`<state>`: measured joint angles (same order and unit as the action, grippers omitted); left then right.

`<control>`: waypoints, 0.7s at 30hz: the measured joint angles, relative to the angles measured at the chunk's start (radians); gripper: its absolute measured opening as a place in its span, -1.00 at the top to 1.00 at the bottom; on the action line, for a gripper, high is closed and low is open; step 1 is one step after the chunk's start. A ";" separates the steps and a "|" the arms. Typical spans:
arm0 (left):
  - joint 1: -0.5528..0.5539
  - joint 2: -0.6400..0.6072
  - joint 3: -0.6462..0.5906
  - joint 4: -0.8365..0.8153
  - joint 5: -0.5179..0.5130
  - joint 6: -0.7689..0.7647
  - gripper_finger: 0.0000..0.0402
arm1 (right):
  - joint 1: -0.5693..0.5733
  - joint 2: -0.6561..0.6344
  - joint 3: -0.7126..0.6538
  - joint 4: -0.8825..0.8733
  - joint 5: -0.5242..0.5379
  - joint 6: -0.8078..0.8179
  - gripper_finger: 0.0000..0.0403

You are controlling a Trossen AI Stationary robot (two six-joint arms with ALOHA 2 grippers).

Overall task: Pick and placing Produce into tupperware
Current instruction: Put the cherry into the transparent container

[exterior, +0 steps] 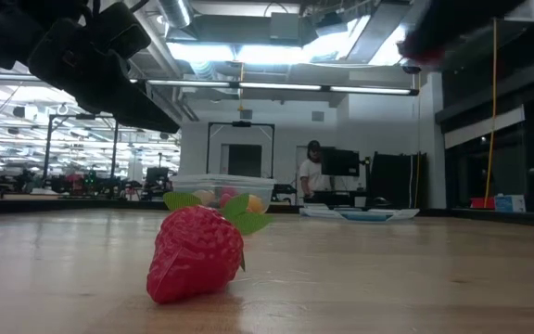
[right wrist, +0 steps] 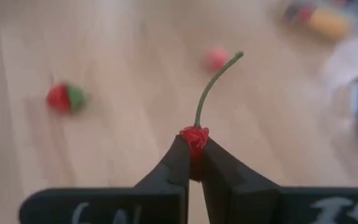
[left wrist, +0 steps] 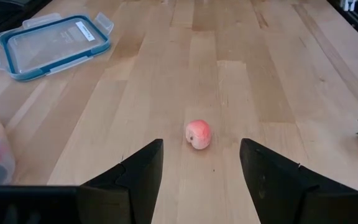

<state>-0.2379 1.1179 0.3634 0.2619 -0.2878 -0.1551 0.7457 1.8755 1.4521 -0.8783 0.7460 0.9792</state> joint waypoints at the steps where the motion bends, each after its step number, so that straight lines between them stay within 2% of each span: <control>1: 0.000 0.000 0.000 0.000 0.000 0.000 -0.03 | 0.003 -0.011 0.000 0.000 0.035 -0.015 0.89; 4: 0.000 0.000 0.000 0.000 0.000 0.000 -0.03 | 0.010 -0.032 0.000 0.011 0.126 -0.048 0.89; 8: 0.000 0.000 0.000 0.000 0.000 0.000 -0.03 | 0.011 -0.041 0.000 0.015 0.171 -0.070 0.89; 12: 0.000 0.000 0.000 0.000 0.000 0.000 -0.03 | 0.012 -0.041 -0.029 0.043 0.234 0.000 0.89; 17: 0.000 0.000 0.000 0.000 0.000 0.000 -0.03 | 0.013 -0.041 -0.105 0.202 0.390 -0.015 0.89; 21: 0.000 0.000 0.000 -0.004 0.000 0.000 -0.03 | 0.013 -0.041 -0.173 0.360 0.400 -0.073 0.89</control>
<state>-0.2379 1.1179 0.3634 0.2581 -0.2878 -0.1547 0.7586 1.8347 1.2789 -0.5183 1.1461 0.9062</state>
